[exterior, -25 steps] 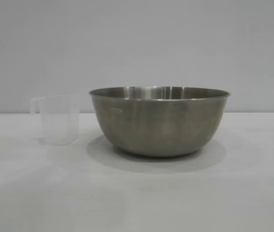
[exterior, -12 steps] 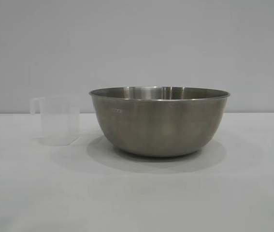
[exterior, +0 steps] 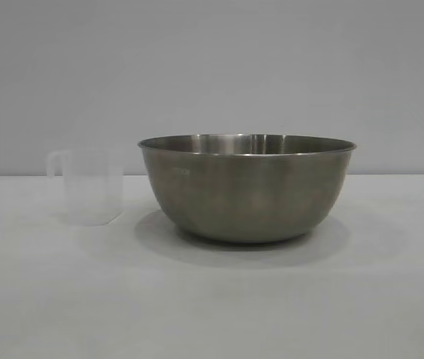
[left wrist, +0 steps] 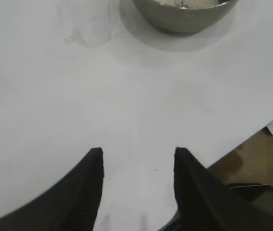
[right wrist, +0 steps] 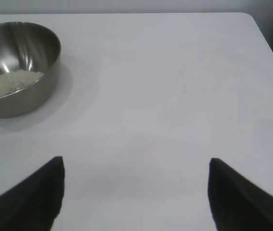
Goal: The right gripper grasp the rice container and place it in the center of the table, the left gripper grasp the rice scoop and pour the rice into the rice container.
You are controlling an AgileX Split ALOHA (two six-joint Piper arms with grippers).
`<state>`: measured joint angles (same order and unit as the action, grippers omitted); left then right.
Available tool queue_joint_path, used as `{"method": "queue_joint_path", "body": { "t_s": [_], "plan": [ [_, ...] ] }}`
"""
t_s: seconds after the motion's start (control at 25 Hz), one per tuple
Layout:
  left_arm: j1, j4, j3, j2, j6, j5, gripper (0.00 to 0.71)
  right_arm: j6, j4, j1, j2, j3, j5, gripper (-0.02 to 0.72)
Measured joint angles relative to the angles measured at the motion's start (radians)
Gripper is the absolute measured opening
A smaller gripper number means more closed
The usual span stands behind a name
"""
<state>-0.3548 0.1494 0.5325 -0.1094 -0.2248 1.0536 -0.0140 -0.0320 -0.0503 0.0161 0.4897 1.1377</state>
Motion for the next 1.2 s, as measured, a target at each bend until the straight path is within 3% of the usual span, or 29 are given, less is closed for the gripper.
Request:
{"method": "queue_joint_path", "body": {
  "t_s": [0.16, 0.32, 0.4, 0.44, 0.48, 0.56, 1.2],
  "plan": [
    [0.0, -0.054, 0.012, 0.039, 0.035, 0.138, 0.324, 0.0, 0.0, 0.0, 0.0, 0.0, 0.0, 0.524],
    [0.0, -0.073, 0.014, 0.062, 0.049, 0.211, 0.324, 0.0, 0.0, 0.0, 0.0, 0.0, 0.0, 0.524],
    [0.0, -0.087, 0.014, 0.083, 0.05, 0.216, 0.324, 0.0, 0.0, 0.0, 0.0, 0.0, 0.0, 0.524],
    [0.0, -0.094, 0.014, 0.092, 0.051, 0.216, 0.37, 0.0, 0.0, 0.0, 0.0, 0.0, 0.0, 0.524],
    [0.0, -0.098, 0.014, 0.101, 0.051, 0.216, 0.356, 0.0, 0.0, 0.0, 0.0, 0.0, 0.0, 0.524],
    [0.0, -0.098, 0.014, 0.113, 0.053, 0.218, 0.431, 0.0, 0.0, 0.0, 0.0, 0.0, 0.0, 0.524],
    [0.0, -0.141, -0.01, 0.124, 0.08, 0.2, 0.418, 0.0, 0.0, 0.0, 0.0, 0.0, 0.0, 0.524]
  ]
}}
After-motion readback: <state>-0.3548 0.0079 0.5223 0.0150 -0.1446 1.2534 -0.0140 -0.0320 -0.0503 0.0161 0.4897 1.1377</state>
